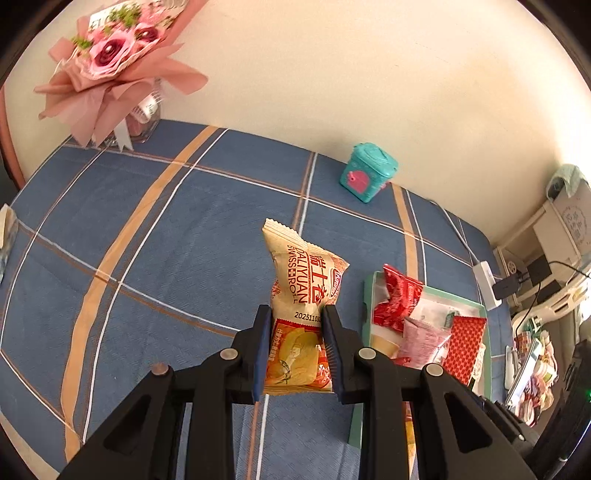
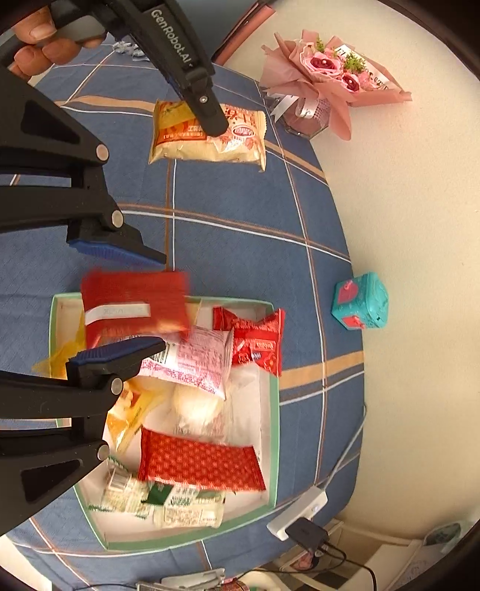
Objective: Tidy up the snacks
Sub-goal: 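Lift the bun bag and red box and carry them over the tray, then lower both held snacks into the tray and open both tools, then withdraw both open tools back from the tray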
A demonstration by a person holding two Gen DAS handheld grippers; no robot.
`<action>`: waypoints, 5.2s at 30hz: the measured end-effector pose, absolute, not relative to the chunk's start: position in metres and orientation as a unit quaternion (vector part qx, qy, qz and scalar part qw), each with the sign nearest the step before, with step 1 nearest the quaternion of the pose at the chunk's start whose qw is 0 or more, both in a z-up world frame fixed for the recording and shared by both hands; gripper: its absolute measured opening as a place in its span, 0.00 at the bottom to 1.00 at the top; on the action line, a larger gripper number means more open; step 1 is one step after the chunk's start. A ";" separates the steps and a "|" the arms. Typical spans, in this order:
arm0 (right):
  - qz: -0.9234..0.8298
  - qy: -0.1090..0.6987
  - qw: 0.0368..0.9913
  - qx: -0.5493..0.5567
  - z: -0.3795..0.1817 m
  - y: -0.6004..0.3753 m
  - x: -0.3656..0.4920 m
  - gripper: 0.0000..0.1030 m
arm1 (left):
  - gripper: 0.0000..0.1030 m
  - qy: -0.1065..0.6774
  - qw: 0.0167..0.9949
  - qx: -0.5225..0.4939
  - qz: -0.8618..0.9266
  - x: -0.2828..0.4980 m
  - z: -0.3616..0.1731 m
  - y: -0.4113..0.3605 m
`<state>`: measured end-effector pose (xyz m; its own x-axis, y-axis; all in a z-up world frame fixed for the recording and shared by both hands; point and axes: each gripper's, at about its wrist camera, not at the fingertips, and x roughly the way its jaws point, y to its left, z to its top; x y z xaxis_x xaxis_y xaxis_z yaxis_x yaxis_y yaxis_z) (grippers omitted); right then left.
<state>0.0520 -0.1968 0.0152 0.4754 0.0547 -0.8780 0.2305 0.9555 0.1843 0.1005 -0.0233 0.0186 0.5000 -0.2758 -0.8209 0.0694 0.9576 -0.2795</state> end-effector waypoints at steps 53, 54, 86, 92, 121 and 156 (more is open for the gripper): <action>-0.201 0.507 0.805 0.234 -0.006 -0.338 0.016 0.37 | 0.28 0.540 0.797 -0.021 -0.269 0.070 -0.015 -0.193; -0.201 0.507 0.805 0.234 -0.006 -0.338 0.016 0.37 | 0.28 0.541 0.796 -0.025 -0.270 0.070 -0.016 -0.193; -0.190 0.509 0.806 0.235 -0.007 -0.335 0.018 0.37 | 0.28 0.501 0.854 -0.007 -0.142 0.084 0.013 -0.134; -0.187 0.510 0.808 0.230 -0.006 -0.332 0.020 0.37 | 0.28 0.512 0.853 -0.022 -0.093 0.098 0.005 -0.097; -0.148 0.507 0.833 0.167 -0.004 -0.301 0.035 0.86 | 0.89 0.518 0.853 -0.010 -0.053 0.107 -0.010 -0.080; -0.156 0.502 0.838 0.148 -0.003 -0.292 0.031 1.00 | 0.99 0.498 0.867 -0.009 -0.015 0.098 -0.006 -0.061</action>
<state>0.0313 -0.2916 -0.0026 0.4470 -0.1119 -0.8875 0.4097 0.9076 0.0919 0.0982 -0.0615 -0.0055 0.5030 -0.0343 -0.8636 0.0162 0.9994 -0.0303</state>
